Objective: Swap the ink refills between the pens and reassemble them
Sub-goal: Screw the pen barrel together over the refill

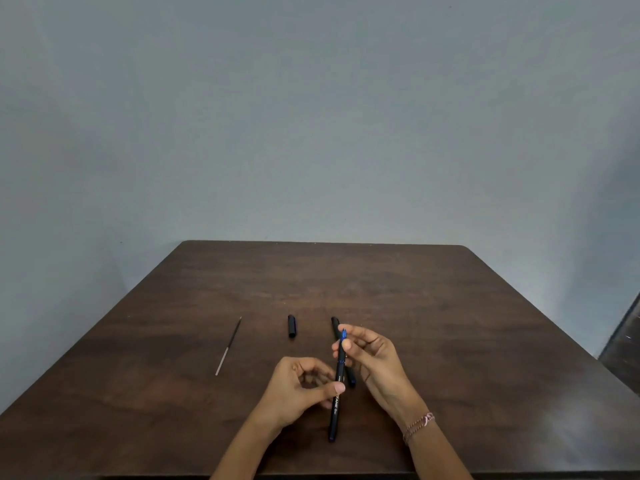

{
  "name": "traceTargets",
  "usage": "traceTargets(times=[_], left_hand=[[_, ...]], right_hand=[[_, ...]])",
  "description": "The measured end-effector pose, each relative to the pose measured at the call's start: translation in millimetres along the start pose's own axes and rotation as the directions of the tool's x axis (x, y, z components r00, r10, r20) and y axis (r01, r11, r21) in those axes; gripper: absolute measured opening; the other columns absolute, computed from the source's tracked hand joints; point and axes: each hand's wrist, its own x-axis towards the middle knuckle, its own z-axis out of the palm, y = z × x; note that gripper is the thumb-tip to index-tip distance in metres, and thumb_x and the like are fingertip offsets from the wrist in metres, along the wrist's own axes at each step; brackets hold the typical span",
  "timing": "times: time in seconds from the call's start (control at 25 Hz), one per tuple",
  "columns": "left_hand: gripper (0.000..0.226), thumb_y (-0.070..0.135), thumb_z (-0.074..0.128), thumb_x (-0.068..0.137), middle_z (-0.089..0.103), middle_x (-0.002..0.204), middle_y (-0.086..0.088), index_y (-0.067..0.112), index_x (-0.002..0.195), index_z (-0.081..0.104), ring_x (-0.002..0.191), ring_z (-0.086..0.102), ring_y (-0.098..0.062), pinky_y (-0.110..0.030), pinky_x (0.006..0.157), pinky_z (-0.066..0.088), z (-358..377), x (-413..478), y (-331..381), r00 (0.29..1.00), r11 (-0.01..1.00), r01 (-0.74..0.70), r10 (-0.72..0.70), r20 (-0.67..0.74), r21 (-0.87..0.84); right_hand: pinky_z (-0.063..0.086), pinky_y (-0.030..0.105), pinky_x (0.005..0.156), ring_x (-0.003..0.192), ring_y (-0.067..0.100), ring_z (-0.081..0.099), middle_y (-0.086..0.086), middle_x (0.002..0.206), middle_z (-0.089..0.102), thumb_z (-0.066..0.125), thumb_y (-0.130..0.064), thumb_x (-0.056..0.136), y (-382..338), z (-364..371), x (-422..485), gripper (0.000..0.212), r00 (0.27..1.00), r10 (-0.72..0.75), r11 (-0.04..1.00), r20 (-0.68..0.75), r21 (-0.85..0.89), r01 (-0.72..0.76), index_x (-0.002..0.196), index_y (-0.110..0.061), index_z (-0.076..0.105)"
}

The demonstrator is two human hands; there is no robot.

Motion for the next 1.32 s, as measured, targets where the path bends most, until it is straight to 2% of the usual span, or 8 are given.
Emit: traceTargets(times=[0.12, 0.28, 0.4, 0.56, 0.76, 0.88, 1.04, 1.32], left_hand=[[0.020, 0.031, 0.087, 0.057, 0.067, 0.058, -0.003, 0.019, 0.065, 0.073, 0.055, 0.064, -0.018, -0.029, 0.055, 0.054, 0, 0, 1, 1.000, 1.000, -0.001, 0.001, -0.006, 0.007], [0.016, 0.021, 0.082, 0.061, 0.068, 0.061, -0.004, 0.013, 0.069, 0.071, 0.054, 0.064, -0.016, -0.025, 0.054, 0.053, 1, -2, 5, 1.000, 1.000, -0.003, 0.003, 0.000, -0.014], [0.019, 0.019, 0.081, 0.063, 0.070, 0.064, -0.006, 0.007, 0.075, 0.071, 0.058, 0.065, -0.017, -0.025, 0.056, 0.054, 1, -2, 5, 1.000, 1.000, 0.017, -0.017, -0.005, 0.000], [0.016, 0.020, 0.082, 0.061, 0.069, 0.062, -0.004, 0.011, 0.071, 0.071, 0.057, 0.065, -0.016, -0.026, 0.056, 0.054, 0, -1, 5, 0.999, 0.999, 0.035, -0.036, -0.016, -0.014], [0.011, 0.016, 0.082, 0.062, 0.067, 0.060, -0.004, 0.016, 0.066, 0.072, 0.055, 0.064, -0.018, -0.026, 0.054, 0.053, 1, -1, 3, 1.000, 1.000, 0.014, -0.014, -0.006, -0.018], [0.011, 0.014, 0.083, 0.064, 0.068, 0.061, -0.004, 0.017, 0.066, 0.073, 0.056, 0.063, -0.017, -0.025, 0.054, 0.053, 1, -2, 3, 1.000, 1.000, -0.002, 0.002, -0.003, -0.027], [0.011, 0.016, 0.081, 0.062, 0.070, 0.065, -0.004, 0.015, 0.069, 0.072, 0.060, 0.065, -0.016, -0.025, 0.055, 0.054, 2, -2, 4, 1.000, 1.000, -0.010, 0.010, -0.007, -0.026], [0.010, 0.009, 0.080, 0.065, 0.068, 0.063, -0.003, 0.014, 0.067, 0.071, 0.059, 0.064, -0.016, -0.025, 0.053, 0.054, 3, -4, 7, 1.000, 1.000, -0.001, 0.001, 0.001, -0.028]], right_hand=[[0.053, 0.019, 0.061, 0.071, 0.014, 0.067, 0.008, 0.076, 0.069, 0.092, -0.035, 0.044, 0, 0, 1, 0.059, 0.999, -0.011, 1.000, -0.032, -0.013, 0.011, 0.094, -0.010, 0.072], [0.054, 0.024, 0.071, 0.083, 0.018, 0.068, 0.014, 0.091, 0.071, 0.070, -0.027, 0.081, -3, 2, -3, 0.037, 1.000, 0.015, 0.997, 0.011, 0.070, -0.016, 0.111, -0.007, 0.067], [0.055, 0.028, 0.074, 0.088, 0.023, 0.069, 0.019, 0.098, 0.071, 0.047, -0.001, 0.091, -5, 2, -6, 0.030, 0.997, 0.059, 0.993, 0.041, 0.095, -0.063, 0.116, -0.004, 0.062], [0.056, 0.028, 0.071, 0.081, 0.021, 0.069, 0.016, 0.090, 0.072, 0.066, -0.005, 0.082, -5, 2, -6, 0.031, 0.997, 0.057, 0.995, 0.052, 0.082, -0.062, 0.113, -0.007, 0.065], [0.055, 0.024, 0.070, 0.075, 0.014, 0.066, 0.005, 0.082, 0.069, 0.092, -0.037, 0.048, -2, 2, -4, 0.067, 0.998, 0.046, 0.999, 0.038, -0.007, -0.046, 0.107, -0.013, 0.070], [0.054, 0.025, 0.073, 0.080, 0.016, 0.066, 0.006, 0.084, 0.069, 0.083, -0.036, 0.065, -2, 2, -4, 0.055, 0.999, 0.031, 0.999, 0.045, 0.028, -0.032, 0.112, -0.011, 0.067], [0.055, 0.029, 0.077, 0.091, 0.023, 0.068, 0.017, 0.098, 0.070, 0.057, -0.013, 0.086, -5, 3, -7, 0.037, 0.997, 0.044, 0.995, 0.069, 0.083, -0.050, 0.121, -0.005, 0.060], [0.055, 0.025, 0.068, 0.078, 0.016, 0.068, 0.007, 0.079, 0.070, 0.067, -0.008, 0.074, -5, 4, -8, 0.038, 0.999, 0.002, 0.999, 0.039, -0.041, -0.001, 0.111, -0.012, 0.065]])
